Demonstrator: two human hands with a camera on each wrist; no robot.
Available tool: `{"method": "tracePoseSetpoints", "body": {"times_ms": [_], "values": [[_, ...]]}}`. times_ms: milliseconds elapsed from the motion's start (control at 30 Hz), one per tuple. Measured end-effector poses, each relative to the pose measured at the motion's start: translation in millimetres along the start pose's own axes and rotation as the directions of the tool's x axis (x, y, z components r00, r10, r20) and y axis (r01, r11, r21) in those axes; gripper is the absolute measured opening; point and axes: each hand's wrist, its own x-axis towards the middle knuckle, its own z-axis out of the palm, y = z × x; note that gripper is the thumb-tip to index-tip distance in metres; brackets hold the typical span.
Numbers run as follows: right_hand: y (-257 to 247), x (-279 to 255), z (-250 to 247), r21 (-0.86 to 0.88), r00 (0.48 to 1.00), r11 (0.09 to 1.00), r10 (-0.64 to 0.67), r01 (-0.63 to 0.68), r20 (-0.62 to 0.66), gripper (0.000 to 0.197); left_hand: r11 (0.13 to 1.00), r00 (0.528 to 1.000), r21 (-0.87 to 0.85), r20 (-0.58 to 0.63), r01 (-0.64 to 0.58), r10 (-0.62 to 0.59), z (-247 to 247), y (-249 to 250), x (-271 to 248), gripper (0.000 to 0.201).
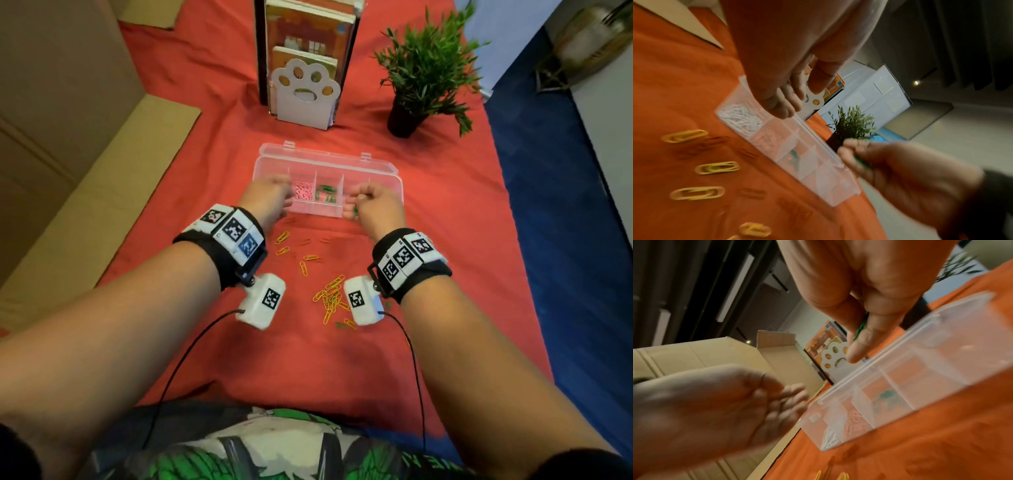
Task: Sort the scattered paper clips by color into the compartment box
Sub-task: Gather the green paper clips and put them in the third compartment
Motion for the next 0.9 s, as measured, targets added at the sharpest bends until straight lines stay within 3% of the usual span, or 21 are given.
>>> {"method": "tracePoseSetpoints", "body": {"times_ms": [100, 200, 333, 433, 633, 800, 900], "values": [[-20.0, 14.9, 20.6, -0.123, 0.996, 0.989, -0.086, 0.087, 0.012, 0.032, 0.980, 0.999, 0.192, -0.009, -0.048, 0.051, -19.7, -31.2, -6.4, 0.024], [-35.6, 17.8, 24.7, -0.232, 0.995, 0.970, -0.047, 0.067, 0.093, 0.040, 0.901, 0.993, 0.419, 0.015, -0.114, 0.119, -29.5, -57.3, -20.0, 0.019], [-35.8, 14.2, 10.0, -0.294, 0.994, 0.950, -0.105, 0.103, 0.011, 0.036, 0.779, 0.976, 0.592, 0.176, -0.207, 0.125, -26.1, -78.8, -37.6, 0.013], [-8.8, 6.1, -9.0, -0.289, 0.995, 0.953, -0.103, 0.097, -0.005, 0.032, 0.663, 0.947, 0.689, 0.305, -0.291, 0.098, -12.9, -85.3, -47.7, 0.015], [46.0, -40.2, -59.3, -0.607, 0.995, 0.795, -0.054, -0.010, -0.086, 0.017, 0.416, 0.877, 0.793, 0.481, -0.445, 0.020, 25.7, -92.8, -61.4, 0.018], [90.3, -58.1, -107.2, -0.698, 0.976, 0.690, 0.057, -0.191, -0.211, 0.022, 0.240, 0.812, 0.798, 0.580, -0.552, -0.062, 56.8, -103.0, -70.7, 0.025], [110.1, -62.8, -124.4, -0.723, 0.966, 0.647, 0.090, -0.242, -0.242, 0.019, 0.129, 0.805, 0.810, 0.584, -0.572, -0.101, 65.0, -110.8, -74.3, 0.021]]}}
